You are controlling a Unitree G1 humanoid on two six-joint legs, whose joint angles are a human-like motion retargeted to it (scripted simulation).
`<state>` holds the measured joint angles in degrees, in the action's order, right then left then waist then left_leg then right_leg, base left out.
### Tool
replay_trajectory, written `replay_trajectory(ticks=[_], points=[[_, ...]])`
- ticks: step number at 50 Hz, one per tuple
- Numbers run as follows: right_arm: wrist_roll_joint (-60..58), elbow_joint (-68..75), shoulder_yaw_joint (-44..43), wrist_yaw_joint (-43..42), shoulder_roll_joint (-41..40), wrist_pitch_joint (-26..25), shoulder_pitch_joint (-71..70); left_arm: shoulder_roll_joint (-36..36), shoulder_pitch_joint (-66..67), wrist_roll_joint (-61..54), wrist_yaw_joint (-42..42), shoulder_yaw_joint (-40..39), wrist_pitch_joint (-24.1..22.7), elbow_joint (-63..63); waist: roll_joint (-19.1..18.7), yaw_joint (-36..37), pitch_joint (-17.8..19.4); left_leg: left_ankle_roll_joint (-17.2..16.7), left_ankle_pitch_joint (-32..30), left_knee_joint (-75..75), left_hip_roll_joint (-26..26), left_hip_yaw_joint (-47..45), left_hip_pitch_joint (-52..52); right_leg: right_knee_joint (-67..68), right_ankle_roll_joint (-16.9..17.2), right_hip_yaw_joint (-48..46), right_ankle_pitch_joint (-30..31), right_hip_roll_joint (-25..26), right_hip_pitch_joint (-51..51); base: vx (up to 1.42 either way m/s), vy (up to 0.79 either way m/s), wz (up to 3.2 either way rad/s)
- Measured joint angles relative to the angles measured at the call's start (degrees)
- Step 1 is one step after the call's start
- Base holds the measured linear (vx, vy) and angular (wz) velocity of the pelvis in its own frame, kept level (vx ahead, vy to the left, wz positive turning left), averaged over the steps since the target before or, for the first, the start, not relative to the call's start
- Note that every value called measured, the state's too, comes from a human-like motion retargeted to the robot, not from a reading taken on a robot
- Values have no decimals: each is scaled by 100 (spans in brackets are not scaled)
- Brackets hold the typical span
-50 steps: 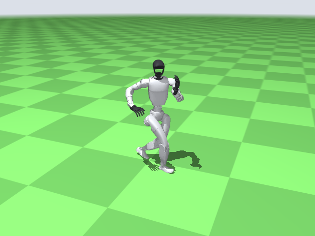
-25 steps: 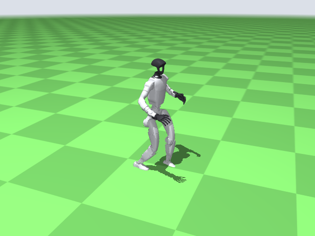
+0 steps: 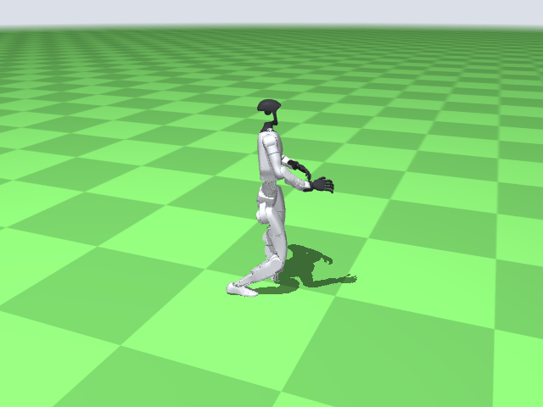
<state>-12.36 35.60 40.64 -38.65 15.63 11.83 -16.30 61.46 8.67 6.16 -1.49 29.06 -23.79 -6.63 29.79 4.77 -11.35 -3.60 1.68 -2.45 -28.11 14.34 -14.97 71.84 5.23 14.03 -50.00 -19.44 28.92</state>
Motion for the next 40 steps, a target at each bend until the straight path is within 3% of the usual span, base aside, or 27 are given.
replay_trajectory(ticks=[3, 5, 7, 10, 12, 13, 15, 17, 20, 23, 25, 28, 30, 35, 37, 40], points=[[27, -23, 463, 16, 108, 15, 21, 372, -1818, 69, 166, 936, -120, -244, 0, -91, -73, -202, -119, 18, 121, 416, -305, -368, -107, -113, 0, 278, 150, -4, -18, 166], [111, -130, 576, 132, 218, 22, 55, 463, -3471, 51, 265, 1980, -120, -317, 0, 80, -54, -371, -175, 57, 331, 590, -585, -682, -275, -360, 0, 494, 253, -7, -16, 148], [172, -216, 841, 299, 406, 44, 160, 329, -4225, 90, 240, 2349, -134, -488, 0, 172, 33, -396, -367, 129, 274, 394, -752, -807, -329, -571, 17, 311, 289, -7, -10, 151], [372, -482, 965, 698, 745, 69, 257, 78, -5497, -24, 133, 3176, -20, -669, 0, 357, 351, -234, -8, 1098, 302, -319, -1215, -932, -370, -958, 69, 55, 155, -4, -4, 150], [635, -863, 941, 1157, 947, 67, 292, 35, -6132, -241, -59, 3713, 118, -819, 0, 524, 666, -241, 962, 3115, 379, -614, -1920, -977, -388, -1080, 83, 145, -135, -1, 6, 77], [689, -956, 976, 1301, 985, 70, 346, -16, -6188, -303, -113, 3856, 147, -881, 0, 548, 750, -239, 1158, 3675, 361, -616, -2105, -852, -365, -1056, 26, 124, -165, 2, 11, 28], [999, -1397, 847, 1851, 1034, -2, 395, 46, -6634, -656, -322, 4416, 337, -1025, 0, 774, 896, -283, 1674, 4551, 675, -328, -2210, -956, -431, -934, 106, 550, -369, 8, 12, -43], [1187, -1779, 734, 2326, 1160, -77, 463, 30, -6654, -960, -448, 4621, 496, -1179, 0, 887, 1048, -323, 1664, 4317, 692, 245, -1758, -1006, -412, -569, 193, 743, -560, 13, 16, -51], [1283, -2325, 659, 2887, 1567, -107, 540, -83, -5858, -1255, -586, 4164, 661, -1408, 0, 719, 1283, -269, 1332, 3486, 304, 985, -772, -672, -87, 521, 306, 815, -886, 15, 25, -9], [1236, -2803, 273, 3059, 1797, 44, 670, -240, -4896, -1425, -507, 3642, 728, -1517, 0, 496, 1450, -44, 1783, 3640, 121, 711, -391, 231, 226, 658, 787, 507, -706, 14, 27, -66], [1258, -3478, 5, 3140, 2062, 84, 848, -146, -3614, -1418, -498, 2613, 794, -1705, 0, 296, 1418, 113, 1687, 2405, 411, 427, 511, 959, 187, 486, 1268, 148, -203, 17, 20, -175], [1160, -3856, -698, 2866, 2137, 279, 1202, -418, -2538, -1491, -70, 1815, 839, -1528, 0, 219, 1633, 330, 2128, 2524, 304, -203, 831, 2083, 42, -16, 1626, -543, 523, 10, 22, -175], [944, -4484, -1075, 2639, 2285, 366, 1513, -572, -1108, -1295, 206, 455, 786, -1596, -141, 78, 1368, 427, 2088, 1429, 703, -604, 1479, 2495, -241, -355, 1770, -493, 1255, 17, 16, -249], [234, -4666, -2060, 1994, 1908, 510, 1944, -1413, 136, -1044, 1041, -703, 757, -939, -31, 21, 1450, 724, 2747, 1368, 331, -1687, 2011, 2463, -540, -950, 1164, -1683, 1864, 11, 10, -205], [-336, -4728, -2155, 1602, 1685, 499, 1962, -1915, 531, -727, 1421, -1214, 599, -585, -337, -101, 1318, 775, 2928, 967, 483, -2132, 2433, 2040, -695, -1530, 836, -1761, 1680, 16, 0, -243], [-756, -4781, -2465, 1226, 1369, 502, 2012, -2430, 544, -556, 1819, -1463, 534, -249, -398, -319, 1215, 772, 3126, 1045, 344, -2747, 2602, 1502, -709, -1940, 386, -2158, 1552, 12, -8, -207]])
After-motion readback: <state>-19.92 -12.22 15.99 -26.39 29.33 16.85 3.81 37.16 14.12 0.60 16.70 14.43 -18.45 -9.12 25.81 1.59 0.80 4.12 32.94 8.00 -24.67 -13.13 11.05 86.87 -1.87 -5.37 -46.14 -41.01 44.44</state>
